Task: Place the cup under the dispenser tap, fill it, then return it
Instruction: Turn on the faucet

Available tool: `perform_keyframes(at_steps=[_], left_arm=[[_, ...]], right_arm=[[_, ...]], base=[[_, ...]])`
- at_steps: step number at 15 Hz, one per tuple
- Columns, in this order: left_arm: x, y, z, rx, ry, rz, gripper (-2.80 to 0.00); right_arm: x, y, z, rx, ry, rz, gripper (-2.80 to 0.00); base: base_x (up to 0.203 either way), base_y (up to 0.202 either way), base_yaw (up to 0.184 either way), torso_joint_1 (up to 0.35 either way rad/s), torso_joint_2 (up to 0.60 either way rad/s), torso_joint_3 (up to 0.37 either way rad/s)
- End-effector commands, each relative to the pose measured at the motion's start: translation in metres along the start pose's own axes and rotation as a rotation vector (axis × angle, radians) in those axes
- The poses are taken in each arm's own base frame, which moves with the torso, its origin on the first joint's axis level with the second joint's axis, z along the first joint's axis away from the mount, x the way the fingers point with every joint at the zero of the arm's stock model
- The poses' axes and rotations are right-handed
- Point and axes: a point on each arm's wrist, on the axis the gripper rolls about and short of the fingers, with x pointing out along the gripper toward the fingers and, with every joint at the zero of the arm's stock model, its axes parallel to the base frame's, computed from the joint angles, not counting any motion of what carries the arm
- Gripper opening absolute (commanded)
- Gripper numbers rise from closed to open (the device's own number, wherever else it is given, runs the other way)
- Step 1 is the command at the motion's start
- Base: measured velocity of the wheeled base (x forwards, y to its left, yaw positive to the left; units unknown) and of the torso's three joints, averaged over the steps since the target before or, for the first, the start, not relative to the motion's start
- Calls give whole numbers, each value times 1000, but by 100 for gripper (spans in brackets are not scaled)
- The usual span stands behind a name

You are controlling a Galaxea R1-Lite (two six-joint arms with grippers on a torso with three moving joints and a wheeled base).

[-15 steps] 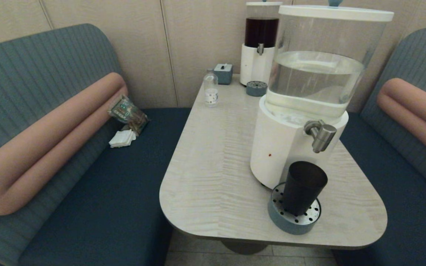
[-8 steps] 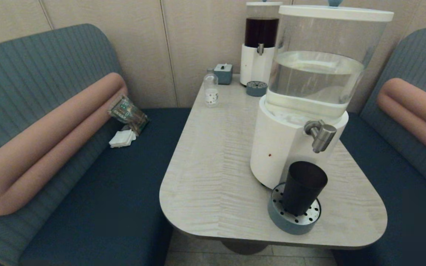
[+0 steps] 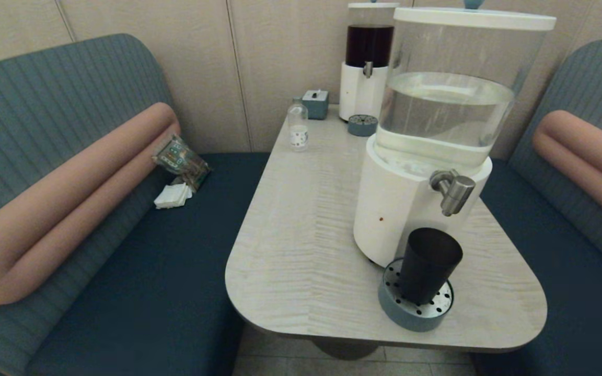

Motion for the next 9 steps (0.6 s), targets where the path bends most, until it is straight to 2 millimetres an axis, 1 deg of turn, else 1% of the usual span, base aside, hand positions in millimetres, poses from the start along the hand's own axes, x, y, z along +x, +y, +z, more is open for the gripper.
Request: perform_keyframes(at_steps=[1,2,3,5,7,8,9], left_arm=[[0,0,0,-1,0,0,-280],[0,0,0,-1,0,0,-280],[0,0,0,-1,0,0,-280],[0,0,0,-1,0,0,-280],[0,0,0,-1,0,0,-280],[0,0,0,-1,0,0,-280],[0,0,0,-1,0,0,-280]], right_arm=[[22,-2,58,5,28,3,-280],[36,-2,77,8,48,4,-280],[54,-2,92,9,80,3,-280],[100,-3,115,10,166,2,-280],[152,-2,131,19,278,11,-280],[175,0,136,26,348,27,-280],[194,3,135,37,435,48,-280]], base=[[0,0,0,0,0,0],[0,0,0,0,0,0],[0,0,0,0,0,0],[0,0,0,0,0,0],[0,0,0,0,0,0],[0,0,0,0,0,0],[0,0,0,0,0,0]])
